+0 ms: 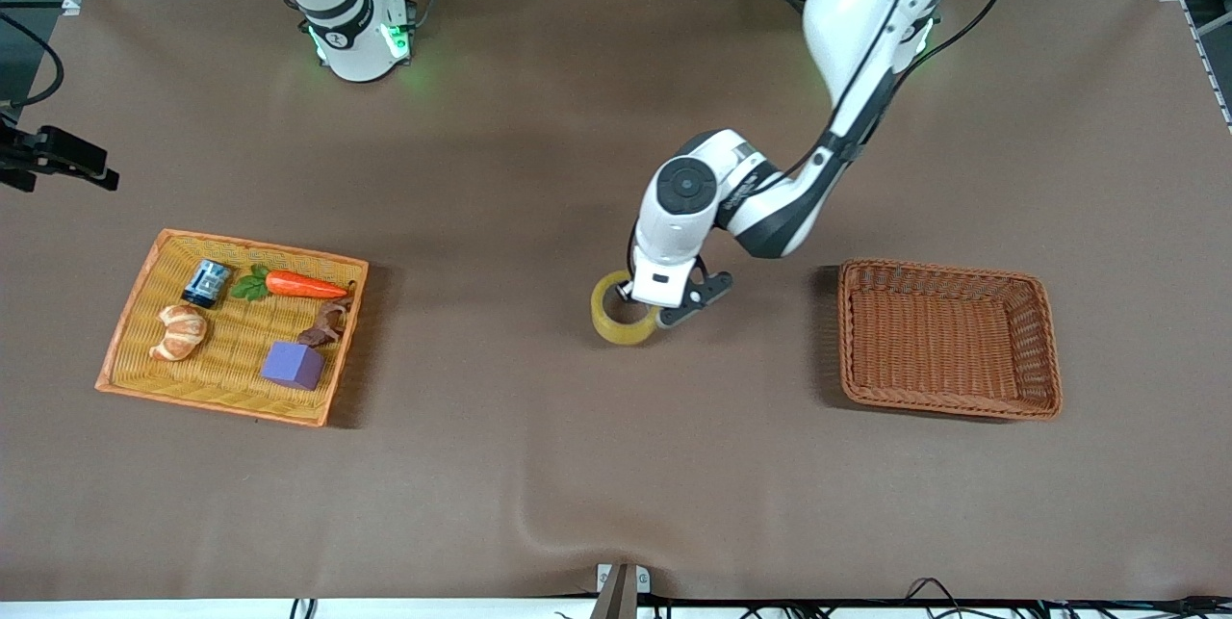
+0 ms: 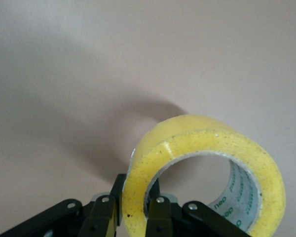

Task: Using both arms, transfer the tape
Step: 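Lift and carry the tape roll with the left gripper over the brown basket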

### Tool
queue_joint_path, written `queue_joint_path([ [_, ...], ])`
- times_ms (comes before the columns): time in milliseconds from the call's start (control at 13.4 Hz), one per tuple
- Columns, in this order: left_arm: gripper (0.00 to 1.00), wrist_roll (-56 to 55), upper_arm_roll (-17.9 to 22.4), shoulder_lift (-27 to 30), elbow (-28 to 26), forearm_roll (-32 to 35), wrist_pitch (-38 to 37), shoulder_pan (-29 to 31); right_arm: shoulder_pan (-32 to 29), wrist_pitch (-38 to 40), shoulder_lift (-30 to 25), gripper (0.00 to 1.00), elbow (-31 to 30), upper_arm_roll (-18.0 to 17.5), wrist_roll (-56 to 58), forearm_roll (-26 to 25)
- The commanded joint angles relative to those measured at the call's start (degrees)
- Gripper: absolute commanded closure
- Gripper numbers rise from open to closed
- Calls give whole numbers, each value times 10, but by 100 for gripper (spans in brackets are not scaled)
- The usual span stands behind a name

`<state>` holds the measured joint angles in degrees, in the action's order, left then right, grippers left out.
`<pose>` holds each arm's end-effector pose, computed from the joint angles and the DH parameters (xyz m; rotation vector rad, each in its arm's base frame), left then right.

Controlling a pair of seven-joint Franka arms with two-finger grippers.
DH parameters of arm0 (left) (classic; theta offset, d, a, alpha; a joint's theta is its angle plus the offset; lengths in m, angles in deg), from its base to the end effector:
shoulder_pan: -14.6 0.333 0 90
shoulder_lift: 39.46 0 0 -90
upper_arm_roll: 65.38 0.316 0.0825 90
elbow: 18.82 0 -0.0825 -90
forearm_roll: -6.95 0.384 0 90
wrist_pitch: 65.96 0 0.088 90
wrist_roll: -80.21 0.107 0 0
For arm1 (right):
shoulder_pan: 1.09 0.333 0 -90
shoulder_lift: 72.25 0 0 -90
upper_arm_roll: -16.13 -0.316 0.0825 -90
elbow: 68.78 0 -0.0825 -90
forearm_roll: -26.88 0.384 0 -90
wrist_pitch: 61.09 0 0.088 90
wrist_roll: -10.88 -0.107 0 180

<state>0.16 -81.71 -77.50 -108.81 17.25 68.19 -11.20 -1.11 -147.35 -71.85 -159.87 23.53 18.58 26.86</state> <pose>0.5516 -0.4524 0.2772 2.8646 0.9089 0.0562 0.5440 -0.0706 0.6064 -3.1276 -0.0076 0.1418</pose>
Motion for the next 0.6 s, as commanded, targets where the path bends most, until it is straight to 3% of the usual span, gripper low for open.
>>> queue_joint_path([
  [0, 100, 4, -4, 109, -18, 17, -77, 43, 18, 8, -14, 0, -8, 12, -12, 2],
  [223, 100, 74, -6, 164, -21, 18, -142, 119, 31, 3, -14, 0, -9, 18, -32, 3],
  [521, 100, 317, -9, 207, -29, -7, -236, 237, 27, 2, -12, 0, -7, 18, -37, 12],
])
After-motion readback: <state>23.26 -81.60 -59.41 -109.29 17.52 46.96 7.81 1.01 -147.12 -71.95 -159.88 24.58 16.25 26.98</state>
